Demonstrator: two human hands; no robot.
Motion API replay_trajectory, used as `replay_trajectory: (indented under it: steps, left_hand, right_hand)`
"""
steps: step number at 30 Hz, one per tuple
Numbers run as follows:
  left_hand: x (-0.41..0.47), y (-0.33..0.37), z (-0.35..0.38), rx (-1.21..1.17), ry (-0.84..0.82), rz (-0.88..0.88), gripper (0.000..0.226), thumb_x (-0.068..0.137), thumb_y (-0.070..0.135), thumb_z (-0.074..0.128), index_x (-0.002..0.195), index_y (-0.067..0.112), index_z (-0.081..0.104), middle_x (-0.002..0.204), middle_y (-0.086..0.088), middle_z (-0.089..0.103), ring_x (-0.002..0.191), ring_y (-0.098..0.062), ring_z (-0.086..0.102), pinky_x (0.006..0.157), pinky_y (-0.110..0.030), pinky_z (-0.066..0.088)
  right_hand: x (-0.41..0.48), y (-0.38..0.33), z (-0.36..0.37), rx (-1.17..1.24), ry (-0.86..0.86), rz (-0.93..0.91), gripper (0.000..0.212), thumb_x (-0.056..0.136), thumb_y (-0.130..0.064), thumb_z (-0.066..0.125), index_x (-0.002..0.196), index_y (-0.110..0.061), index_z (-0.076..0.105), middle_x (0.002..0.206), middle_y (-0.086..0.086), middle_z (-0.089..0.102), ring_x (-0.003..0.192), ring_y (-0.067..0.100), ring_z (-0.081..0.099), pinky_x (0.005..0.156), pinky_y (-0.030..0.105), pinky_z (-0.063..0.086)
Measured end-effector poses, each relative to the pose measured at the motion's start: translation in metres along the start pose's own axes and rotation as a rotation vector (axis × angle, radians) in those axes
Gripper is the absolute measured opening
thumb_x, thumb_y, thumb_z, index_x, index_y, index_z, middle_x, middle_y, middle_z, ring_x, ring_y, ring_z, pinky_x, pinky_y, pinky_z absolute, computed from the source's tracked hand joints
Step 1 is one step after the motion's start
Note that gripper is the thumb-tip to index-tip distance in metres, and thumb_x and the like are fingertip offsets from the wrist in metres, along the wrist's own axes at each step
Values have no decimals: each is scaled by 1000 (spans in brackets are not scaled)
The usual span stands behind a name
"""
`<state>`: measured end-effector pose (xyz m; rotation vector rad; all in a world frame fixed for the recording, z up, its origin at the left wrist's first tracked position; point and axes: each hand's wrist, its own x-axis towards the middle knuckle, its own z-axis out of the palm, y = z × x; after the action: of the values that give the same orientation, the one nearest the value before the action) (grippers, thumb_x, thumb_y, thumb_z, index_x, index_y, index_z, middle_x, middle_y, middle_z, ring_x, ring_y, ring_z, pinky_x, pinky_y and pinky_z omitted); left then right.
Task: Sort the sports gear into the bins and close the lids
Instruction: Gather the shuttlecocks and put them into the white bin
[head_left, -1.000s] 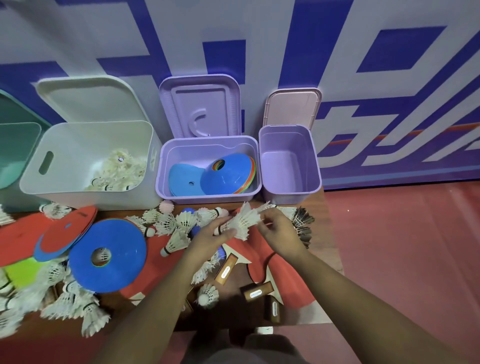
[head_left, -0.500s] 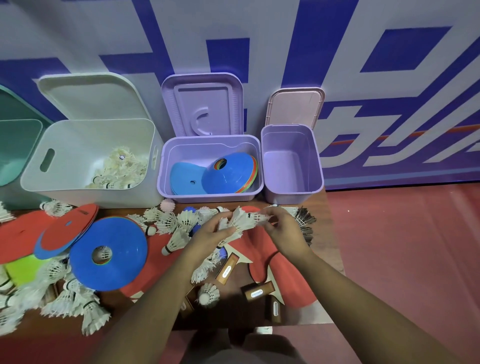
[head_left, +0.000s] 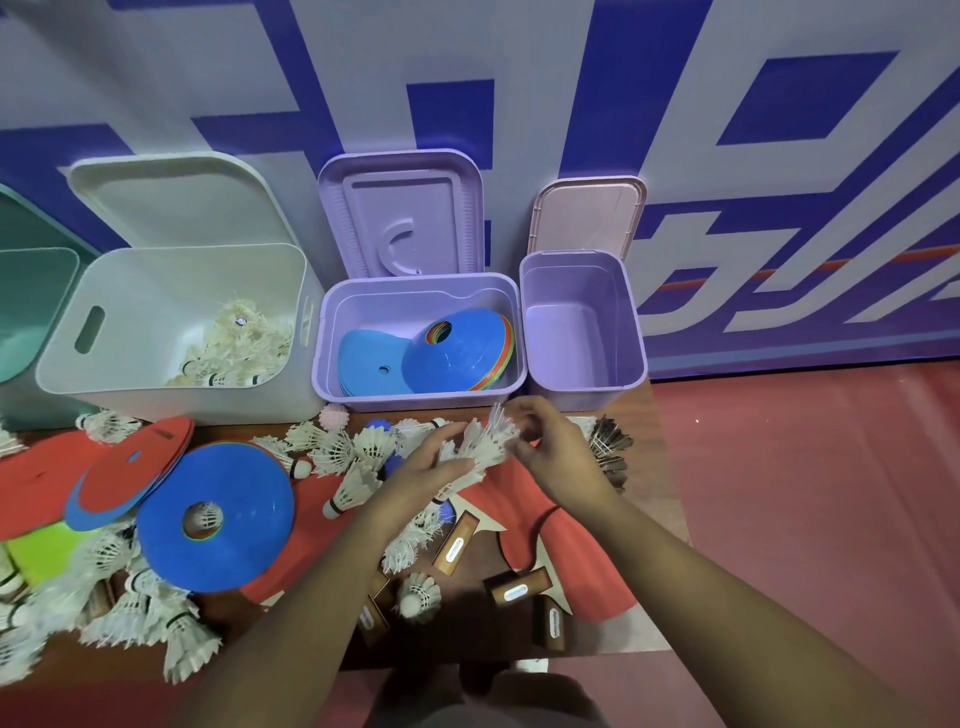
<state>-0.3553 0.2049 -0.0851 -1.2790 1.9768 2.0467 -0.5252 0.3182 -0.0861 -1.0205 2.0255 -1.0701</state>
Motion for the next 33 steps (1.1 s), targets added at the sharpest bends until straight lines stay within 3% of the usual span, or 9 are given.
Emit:
replay_trajectory:
  steps: [5, 9, 12, 14, 17, 20, 25, 29, 33]
  left_hand:
    - [0, 8, 7, 264, -56, 67, 69, 85, 36, 71, 143, 42, 35, 136, 25, 36, 126, 3, 31, 101, -22, 26]
    - [6, 11, 15, 222, 11, 67, 59, 86, 32, 71, 138, 39, 43, 126, 24, 44, 124, 2, 38, 97, -18, 28]
    - [11, 8, 22, 188, 46, 53, 62, 85, 35, 72, 139, 39, 43, 130, 21, 41, 123, 2, 35, 99, -21, 28]
    - [14, 5, 25, 188, 59, 40, 62, 84, 36, 72, 138, 40, 43, 132, 20, 42, 124, 0, 36, 100, -23, 28]
    - [19, -2, 29, 212, 82, 25, 63, 81, 40, 74, 137, 44, 44, 135, 17, 46, 125, -2, 41, 101, -25, 32]
    - [24, -7, 33, 217, 79, 24, 60, 80, 41, 75, 132, 48, 45, 134, 15, 49, 125, -2, 43, 102, -26, 35]
    - [24, -6, 40, 217, 110, 10, 53, 81, 37, 74, 126, 49, 48, 127, 9, 50, 119, -8, 47, 94, -27, 39]
    - [16, -5, 42, 176, 145, 8, 56, 82, 38, 74, 130, 49, 47, 128, 13, 49, 118, -8, 46, 93, -28, 36]
    - [4, 1, 43, 124, 170, 43, 51, 84, 33, 73, 120, 55, 46, 128, 14, 46, 119, -5, 42, 95, -25, 32]
  right_hand:
    - [-9, 9, 4, 111, -89, -1, 29, 87, -5, 63, 106, -27, 61, 86, 3, 64, 78, 10, 61, 73, 19, 47]
    - [-16, 14, -5, 131, 3, 28, 18, 91, -18, 62, 106, -27, 67, 97, -12, 67, 89, 3, 60, 77, 13, 43]
    - [-19, 41, -23, 129, 265, 163, 14, 88, -29, 64, 100, -24, 65, 99, -3, 64, 91, 11, 61, 82, 32, 51]
    - [-19, 69, -37, -142, 363, 316, 27, 85, -32, 67, 103, -13, 62, 101, 8, 62, 102, 25, 55, 87, 39, 46]
    - [-21, 92, -49, -327, 278, 599, 52, 83, -41, 70, 109, 2, 56, 109, 22, 60, 116, 37, 46, 97, 42, 40]
    - [-21, 97, -49, -341, 150, 689, 45, 87, -40, 65, 106, 0, 62, 109, 22, 65, 107, 38, 59, 82, 36, 44]
    - [-18, 103, -48, -175, 275, 681, 21, 83, -7, 62, 103, -4, 67, 106, 17, 70, 101, 34, 65, 80, 34, 48]
    - [-20, 95, -54, 11, 345, 513, 15, 84, -1, 58, 95, -9, 65, 94, 10, 71, 90, 30, 67, 82, 39, 53]
    - [-20, 52, -65, 117, 421, 223, 15, 90, -1, 56, 93, -13, 65, 81, -4, 67, 73, 8, 62, 68, 20, 48]
